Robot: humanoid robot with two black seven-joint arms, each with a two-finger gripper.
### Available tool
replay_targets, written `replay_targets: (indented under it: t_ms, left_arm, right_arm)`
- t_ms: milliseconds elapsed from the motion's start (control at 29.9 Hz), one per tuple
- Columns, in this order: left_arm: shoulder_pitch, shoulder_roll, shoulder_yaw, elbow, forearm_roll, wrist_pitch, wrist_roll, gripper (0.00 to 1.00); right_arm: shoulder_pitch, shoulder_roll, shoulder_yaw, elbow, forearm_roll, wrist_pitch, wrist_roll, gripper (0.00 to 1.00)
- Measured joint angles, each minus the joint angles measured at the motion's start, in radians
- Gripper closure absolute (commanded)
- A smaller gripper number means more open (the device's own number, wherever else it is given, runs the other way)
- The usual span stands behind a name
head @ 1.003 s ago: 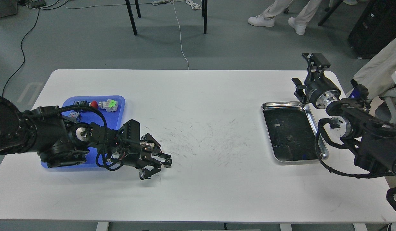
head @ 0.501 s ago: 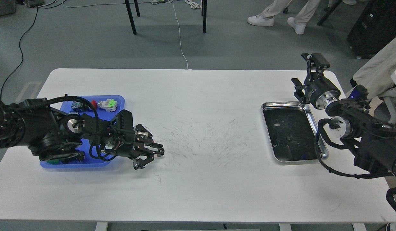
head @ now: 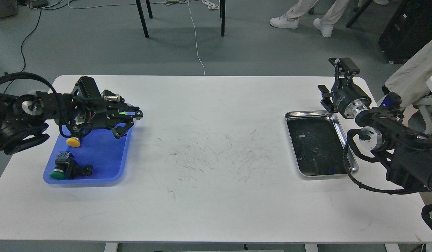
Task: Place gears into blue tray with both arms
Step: 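Carry the black part into the blue tray and release it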
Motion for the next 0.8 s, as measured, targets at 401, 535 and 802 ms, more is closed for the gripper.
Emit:
replay_targets:
  t_ms: [401,535,802]
  left_arm:
    - [0.161,0.067,-0.086,0.13,-0.012,0.003,0.0,0.91]
    - [0.188,0.066,-0.097,0.151,-0.015,0.002,0.0,0.91]
    - [0.223,0.059,-0.1,0.193,-0.017,0.001,0.0,0.89]
  right_arm:
    - [0.007,0.004,-0.004,0.007,0.0,-0.014,-0.001,0.03]
    - [0.008,0.005,-0.004,0.008,-0.001,-0.014,-0.002,0.04]
    - [0.006,0.0,-0.006,0.009,-0.002,-0.015,-0.002,0.04]
